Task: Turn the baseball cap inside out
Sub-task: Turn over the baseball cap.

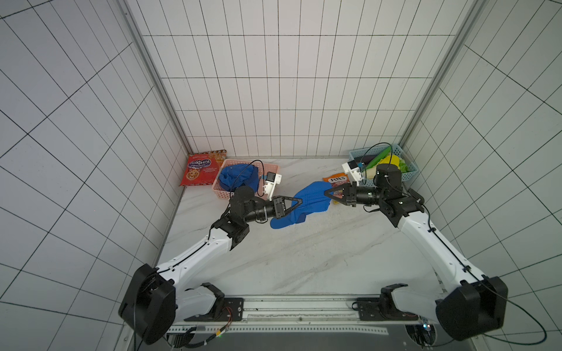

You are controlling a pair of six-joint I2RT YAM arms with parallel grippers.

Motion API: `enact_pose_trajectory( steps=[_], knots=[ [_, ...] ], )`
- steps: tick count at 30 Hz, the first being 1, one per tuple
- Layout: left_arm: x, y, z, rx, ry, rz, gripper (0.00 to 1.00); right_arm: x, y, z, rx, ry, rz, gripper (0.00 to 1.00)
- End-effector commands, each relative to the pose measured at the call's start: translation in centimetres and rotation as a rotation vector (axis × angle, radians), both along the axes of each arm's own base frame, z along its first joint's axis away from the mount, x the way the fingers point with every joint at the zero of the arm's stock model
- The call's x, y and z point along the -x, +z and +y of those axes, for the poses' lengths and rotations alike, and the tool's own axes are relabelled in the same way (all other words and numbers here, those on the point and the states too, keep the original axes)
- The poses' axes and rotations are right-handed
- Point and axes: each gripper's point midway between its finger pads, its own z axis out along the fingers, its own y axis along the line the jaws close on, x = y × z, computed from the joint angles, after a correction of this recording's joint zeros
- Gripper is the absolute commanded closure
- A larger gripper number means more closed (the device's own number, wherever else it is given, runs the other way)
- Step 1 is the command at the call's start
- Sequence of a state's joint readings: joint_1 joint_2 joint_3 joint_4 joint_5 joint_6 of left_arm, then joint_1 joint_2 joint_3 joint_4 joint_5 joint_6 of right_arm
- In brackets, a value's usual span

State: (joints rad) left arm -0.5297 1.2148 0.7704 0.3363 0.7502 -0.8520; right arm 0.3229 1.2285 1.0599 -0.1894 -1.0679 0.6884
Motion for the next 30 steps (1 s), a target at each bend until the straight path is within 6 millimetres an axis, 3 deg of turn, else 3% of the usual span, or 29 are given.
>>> enact_pose_trajectory(
  steps=[1,3,4,6,10,13,19,30],
  knots=[
    [-1.6,0.2,2.1,0.012,0.08,0.034,1.0,-4.9,0.3,-4.1,0.064,-0.257,-0.06,0.88],
    [-2.3,0.3,2.1,0.01,0.113,0.034,1.0,-5.1,0.8,-4.5,0.063,-0.296,-0.057,0.52],
    [-2.9,0.1,2.2,0.001,0.144,0.052,1.0,-5.3,0.8,-4.8,0.066,-0.324,-0.05,0.4],
    [-4.7,-0.1,2.7,-0.006,0.249,0.096,1.0,-5.4,1.2,-5.8,0.058,-0.415,-0.013,0.29],
    [-6.4,1.0,2.8,0.049,0.336,0.116,1.0,-5.0,1.4,-7.4,-0.007,-0.564,0.114,0.27],
    [-6.9,2.0,2.5,0.075,0.373,0.108,1.0,-4.1,1.8,-6.7,-0.108,-0.594,0.194,0.27],
    [-7.3,3.0,1.6,0.084,0.367,0.094,1.0,-1.9,1.8,-1.2,-0.118,-0.52,0.206,0.22],
    [-7.0,3.1,0.9,0.083,0.36,0.111,1.0,-1.3,1.8,6.2,-0.103,-0.349,0.198,0.23]
  ],
)
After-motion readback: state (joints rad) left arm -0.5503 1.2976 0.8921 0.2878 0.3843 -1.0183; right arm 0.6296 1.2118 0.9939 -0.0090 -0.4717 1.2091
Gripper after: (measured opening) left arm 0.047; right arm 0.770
